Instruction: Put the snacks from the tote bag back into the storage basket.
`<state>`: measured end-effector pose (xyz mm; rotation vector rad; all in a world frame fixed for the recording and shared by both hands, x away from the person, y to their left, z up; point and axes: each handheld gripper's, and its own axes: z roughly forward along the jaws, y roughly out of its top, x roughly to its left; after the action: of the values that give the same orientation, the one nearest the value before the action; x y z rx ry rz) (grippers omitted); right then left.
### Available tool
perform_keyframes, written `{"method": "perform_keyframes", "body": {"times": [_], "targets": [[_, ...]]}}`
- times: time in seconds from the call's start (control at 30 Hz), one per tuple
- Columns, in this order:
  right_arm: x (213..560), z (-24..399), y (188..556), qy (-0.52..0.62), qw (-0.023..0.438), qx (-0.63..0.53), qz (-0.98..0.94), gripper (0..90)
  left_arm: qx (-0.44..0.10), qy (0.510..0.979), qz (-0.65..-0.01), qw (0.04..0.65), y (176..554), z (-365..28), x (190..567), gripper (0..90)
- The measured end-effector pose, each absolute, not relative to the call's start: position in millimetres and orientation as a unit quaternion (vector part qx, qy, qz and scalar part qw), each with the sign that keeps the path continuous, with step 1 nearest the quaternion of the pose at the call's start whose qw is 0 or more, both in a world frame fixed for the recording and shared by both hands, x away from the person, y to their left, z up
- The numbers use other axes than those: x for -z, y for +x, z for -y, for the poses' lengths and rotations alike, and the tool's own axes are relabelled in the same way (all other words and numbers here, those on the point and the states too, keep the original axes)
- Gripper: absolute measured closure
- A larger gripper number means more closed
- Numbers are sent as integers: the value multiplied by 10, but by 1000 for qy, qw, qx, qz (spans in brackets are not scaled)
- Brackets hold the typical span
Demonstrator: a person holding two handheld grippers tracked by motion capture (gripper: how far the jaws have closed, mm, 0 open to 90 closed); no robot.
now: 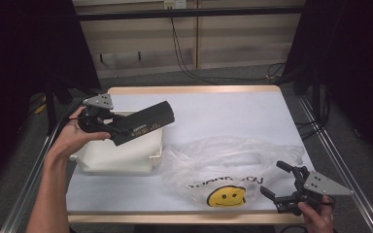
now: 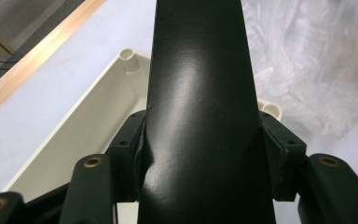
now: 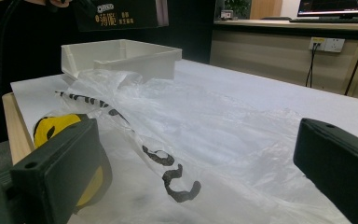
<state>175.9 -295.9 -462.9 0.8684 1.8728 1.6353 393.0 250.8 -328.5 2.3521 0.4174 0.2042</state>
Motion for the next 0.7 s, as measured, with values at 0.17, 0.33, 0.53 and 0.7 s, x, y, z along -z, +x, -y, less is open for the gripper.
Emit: {"method": "perform_keyframes", "body": {"times": [0.17,0.33,0.53,0.7], "targets": [[4627,2954,1755,316,253,-601,-690,4,-87,913,-158,365,3959,-2591,3271,428],[4629,2959,1759,319,252,-600,-689,4,-92,915,-164,357,3998,-2700,3302,427],[4631,2951,1757,318,250,-599,-690,4,-92,916,-173,351,4052,-2810,3360,428],[4626,2961,1765,317,252,-600,-690,3,-93,920,-177,337,4088,-2863,3439,428]]}}
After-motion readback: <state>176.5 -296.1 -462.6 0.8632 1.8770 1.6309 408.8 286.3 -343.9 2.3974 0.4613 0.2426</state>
